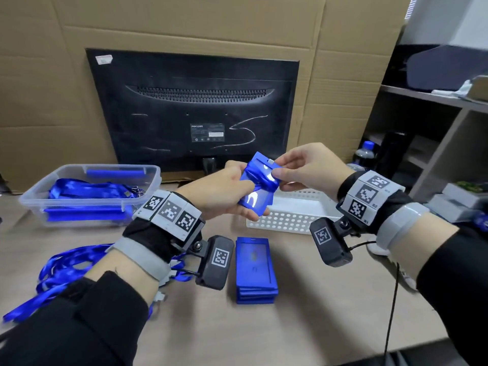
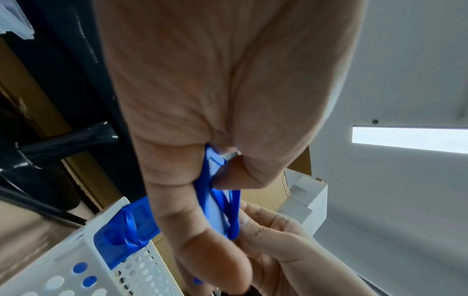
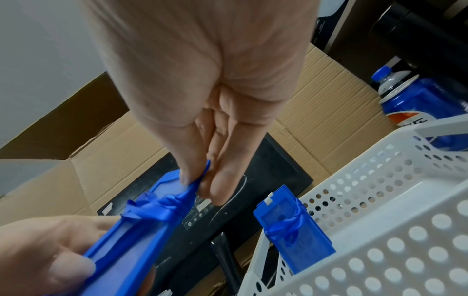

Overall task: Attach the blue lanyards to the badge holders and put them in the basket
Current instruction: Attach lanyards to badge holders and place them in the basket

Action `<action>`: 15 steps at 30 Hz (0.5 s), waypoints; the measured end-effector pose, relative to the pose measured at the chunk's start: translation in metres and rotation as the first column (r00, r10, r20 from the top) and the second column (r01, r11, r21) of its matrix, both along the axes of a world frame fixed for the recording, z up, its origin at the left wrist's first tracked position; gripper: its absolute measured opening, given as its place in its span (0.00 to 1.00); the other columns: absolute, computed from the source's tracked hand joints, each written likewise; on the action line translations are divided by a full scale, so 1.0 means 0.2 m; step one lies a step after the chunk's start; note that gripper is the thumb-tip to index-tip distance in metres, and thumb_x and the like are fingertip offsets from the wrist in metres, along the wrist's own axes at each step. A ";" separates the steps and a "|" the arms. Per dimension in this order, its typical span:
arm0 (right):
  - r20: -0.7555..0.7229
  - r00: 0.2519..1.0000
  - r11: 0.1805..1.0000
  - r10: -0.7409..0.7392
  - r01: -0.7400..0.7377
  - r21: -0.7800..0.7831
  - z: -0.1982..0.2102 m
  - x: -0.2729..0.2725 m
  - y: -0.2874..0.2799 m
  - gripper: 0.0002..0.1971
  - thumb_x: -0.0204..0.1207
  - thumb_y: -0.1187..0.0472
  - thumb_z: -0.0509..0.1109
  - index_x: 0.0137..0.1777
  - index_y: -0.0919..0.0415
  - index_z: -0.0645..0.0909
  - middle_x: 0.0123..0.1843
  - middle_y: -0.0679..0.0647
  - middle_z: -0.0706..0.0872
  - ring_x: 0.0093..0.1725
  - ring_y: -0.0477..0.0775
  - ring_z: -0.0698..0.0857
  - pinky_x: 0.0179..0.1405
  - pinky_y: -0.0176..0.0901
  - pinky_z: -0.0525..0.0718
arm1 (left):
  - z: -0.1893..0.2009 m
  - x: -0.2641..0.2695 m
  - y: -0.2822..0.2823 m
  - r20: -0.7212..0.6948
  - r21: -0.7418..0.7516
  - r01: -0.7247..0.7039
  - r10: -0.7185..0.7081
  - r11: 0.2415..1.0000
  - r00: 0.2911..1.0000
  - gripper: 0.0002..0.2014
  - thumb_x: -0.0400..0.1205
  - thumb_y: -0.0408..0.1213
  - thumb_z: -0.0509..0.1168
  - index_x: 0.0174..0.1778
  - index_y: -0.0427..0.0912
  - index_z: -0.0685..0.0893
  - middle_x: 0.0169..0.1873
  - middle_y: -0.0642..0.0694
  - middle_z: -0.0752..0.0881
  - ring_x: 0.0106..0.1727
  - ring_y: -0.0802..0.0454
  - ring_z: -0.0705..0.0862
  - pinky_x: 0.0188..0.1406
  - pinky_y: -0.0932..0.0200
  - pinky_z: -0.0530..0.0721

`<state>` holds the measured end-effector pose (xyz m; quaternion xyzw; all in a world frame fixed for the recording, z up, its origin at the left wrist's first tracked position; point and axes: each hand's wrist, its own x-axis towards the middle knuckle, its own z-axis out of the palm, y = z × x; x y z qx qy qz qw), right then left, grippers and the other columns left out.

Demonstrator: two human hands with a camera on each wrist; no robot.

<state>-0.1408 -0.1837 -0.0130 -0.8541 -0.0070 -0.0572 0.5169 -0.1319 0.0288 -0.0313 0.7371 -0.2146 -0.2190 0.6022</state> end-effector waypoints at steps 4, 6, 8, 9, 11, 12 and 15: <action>-0.041 0.999 1.000 0.001 -0.001 -0.019 0.02 0.02 -0.03 0.08 0.79 0.69 0.81 0.55 0.68 0.88 0.41 0.61 0.94 0.40 0.55 0.95 0.46 0.47 0.96 | -0.02 0.02 -0.03 -0.018 0.012 -0.025 0.025 1.000 1.000 0.23 0.88 0.24 0.53 0.80 0.43 0.63 0.67 0.37 0.84 0.54 0.41 0.95 0.45 0.50 0.94; 0.000 1.000 0.999 -0.020 0.020 -0.040 0.03 0.04 -0.04 0.07 0.78 0.69 0.81 0.53 0.68 0.89 0.39 0.60 0.94 0.40 0.56 0.95 0.45 0.48 0.96 | -0.03 0.05 -0.05 0.008 0.056 -0.059 0.059 0.997 0.998 0.25 0.88 0.26 0.57 0.81 0.44 0.63 0.68 0.39 0.83 0.61 0.41 0.92 0.52 0.43 0.94; 0.058 0.997 0.997 -0.049 0.052 -0.053 0.05 0.07 -0.06 0.06 0.77 0.70 0.82 0.52 0.68 0.89 0.39 0.59 0.93 0.39 0.56 0.94 0.44 0.48 0.96 | -0.04 0.09 -0.06 0.034 0.096 -0.100 0.098 0.990 0.995 0.25 0.88 0.30 0.62 0.81 0.47 0.65 0.65 0.41 0.84 0.60 0.47 0.89 0.58 0.41 0.93; 0.083 0.995 0.996 -0.062 0.068 -0.065 0.06 0.08 -0.06 0.05 0.77 0.71 0.82 0.51 0.67 0.89 0.38 0.58 0.92 0.39 0.55 0.94 0.44 0.48 0.96 | -0.04 0.11 -0.06 0.038 0.103 -0.121 0.117 0.987 0.992 0.26 0.88 0.33 0.63 0.82 0.48 0.66 0.65 0.43 0.85 0.58 0.50 0.88 0.59 0.42 0.93; 0.115 0.990 0.990 -0.083 0.095 -0.109 0.07 0.11 -0.09 0.05 0.77 0.73 0.81 0.47 0.65 0.90 0.37 0.56 0.93 0.37 0.54 0.94 0.46 0.51 0.96 | -0.05 0.15 -0.06 0.044 0.109 -0.158 0.154 0.981 0.987 0.27 0.88 0.40 0.64 0.84 0.50 0.66 0.68 0.46 0.86 0.64 0.51 0.88 0.62 0.44 0.92; 0.125 0.988 0.985 -0.095 0.112 -0.133 0.08 0.13 -0.10 0.06 0.77 0.74 0.80 0.45 0.63 0.90 0.36 0.55 0.93 0.37 0.54 0.94 0.47 0.52 0.95 | -0.05 0.17 -0.06 0.050 0.119 -0.176 0.171 0.977 0.984 0.28 0.88 0.43 0.64 0.85 0.51 0.66 0.70 0.47 0.85 0.67 0.51 0.87 0.65 0.44 0.90; 0.134 0.980 0.968 -0.144 0.168 -0.189 0.05 0.20 -0.15 0.08 0.77 0.75 0.79 0.43 0.62 0.90 0.35 0.55 0.93 0.36 0.55 0.95 0.49 0.55 0.96 | -0.06 0.21 -0.06 0.060 0.158 -0.212 0.205 0.964 0.977 0.27 0.89 0.49 0.63 0.85 0.54 0.67 0.74 0.50 0.81 0.73 0.52 0.80 0.73 0.45 0.84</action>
